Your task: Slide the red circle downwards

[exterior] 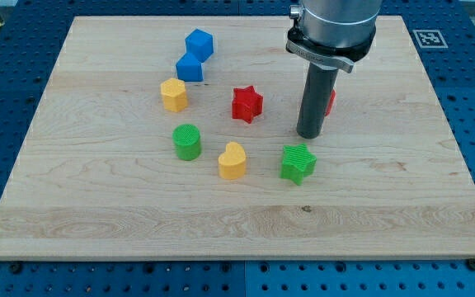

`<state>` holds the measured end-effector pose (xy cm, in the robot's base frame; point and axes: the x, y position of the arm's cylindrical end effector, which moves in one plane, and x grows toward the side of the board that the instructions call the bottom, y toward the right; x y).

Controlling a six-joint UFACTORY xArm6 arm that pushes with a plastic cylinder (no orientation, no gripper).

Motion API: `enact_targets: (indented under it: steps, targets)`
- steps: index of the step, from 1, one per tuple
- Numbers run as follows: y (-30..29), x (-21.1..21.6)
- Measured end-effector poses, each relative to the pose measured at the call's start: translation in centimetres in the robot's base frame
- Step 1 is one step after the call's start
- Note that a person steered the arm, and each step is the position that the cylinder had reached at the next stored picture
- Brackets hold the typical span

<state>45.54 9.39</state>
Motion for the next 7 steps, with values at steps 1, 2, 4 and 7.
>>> enact_targets:
  steps: [1, 2, 4, 7]
  targets:
    - [-0.7, -0.6]
    - [-2.6, -4.3]
    - [-1.2, -8.9]
    - [6.4, -2.9]
